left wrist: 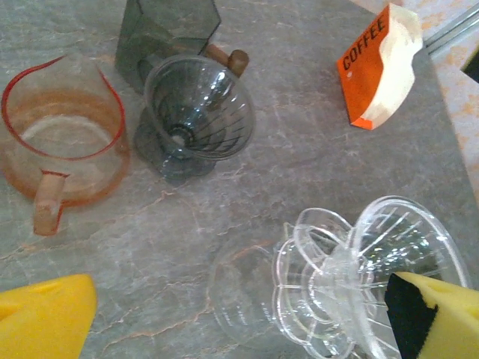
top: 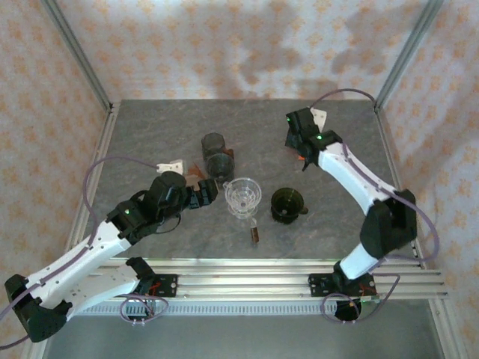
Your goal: Place the coffee filter in the dripper
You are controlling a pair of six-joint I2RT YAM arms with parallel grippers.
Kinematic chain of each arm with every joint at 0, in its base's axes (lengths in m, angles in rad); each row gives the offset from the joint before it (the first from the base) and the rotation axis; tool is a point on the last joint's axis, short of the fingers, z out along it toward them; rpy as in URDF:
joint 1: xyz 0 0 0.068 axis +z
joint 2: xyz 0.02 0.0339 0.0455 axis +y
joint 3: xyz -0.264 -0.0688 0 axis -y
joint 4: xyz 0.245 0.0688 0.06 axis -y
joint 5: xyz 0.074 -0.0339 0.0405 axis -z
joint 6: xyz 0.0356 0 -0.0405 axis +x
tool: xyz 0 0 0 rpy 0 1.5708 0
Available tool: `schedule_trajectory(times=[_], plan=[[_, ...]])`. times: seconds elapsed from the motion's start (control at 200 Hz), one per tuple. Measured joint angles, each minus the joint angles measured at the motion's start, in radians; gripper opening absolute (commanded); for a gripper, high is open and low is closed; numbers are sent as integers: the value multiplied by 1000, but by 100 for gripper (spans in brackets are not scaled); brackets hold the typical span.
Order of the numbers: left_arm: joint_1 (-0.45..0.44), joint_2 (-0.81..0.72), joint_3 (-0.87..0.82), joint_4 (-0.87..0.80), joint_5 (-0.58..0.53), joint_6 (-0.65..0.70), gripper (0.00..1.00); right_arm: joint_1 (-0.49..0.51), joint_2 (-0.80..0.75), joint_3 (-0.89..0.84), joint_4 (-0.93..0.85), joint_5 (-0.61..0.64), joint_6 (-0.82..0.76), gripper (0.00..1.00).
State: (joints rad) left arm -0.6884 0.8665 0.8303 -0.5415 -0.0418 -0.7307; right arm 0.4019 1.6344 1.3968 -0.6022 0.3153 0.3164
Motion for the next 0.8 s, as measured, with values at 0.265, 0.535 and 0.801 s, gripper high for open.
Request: schedule_trajectory(times=[0.265, 0.535, 0.801], plan=[[75, -7, -74, 34, 54, -1, 100, -109, 134, 90, 3, -93, -60, 62], [109, -5, -134, 73, 112, -2, 100, -126, 259, 281, -6, -164, -156, 46], [135, 11, -138, 104, 141, -2, 100, -126, 383, 394, -85, -166, -188, 38]])
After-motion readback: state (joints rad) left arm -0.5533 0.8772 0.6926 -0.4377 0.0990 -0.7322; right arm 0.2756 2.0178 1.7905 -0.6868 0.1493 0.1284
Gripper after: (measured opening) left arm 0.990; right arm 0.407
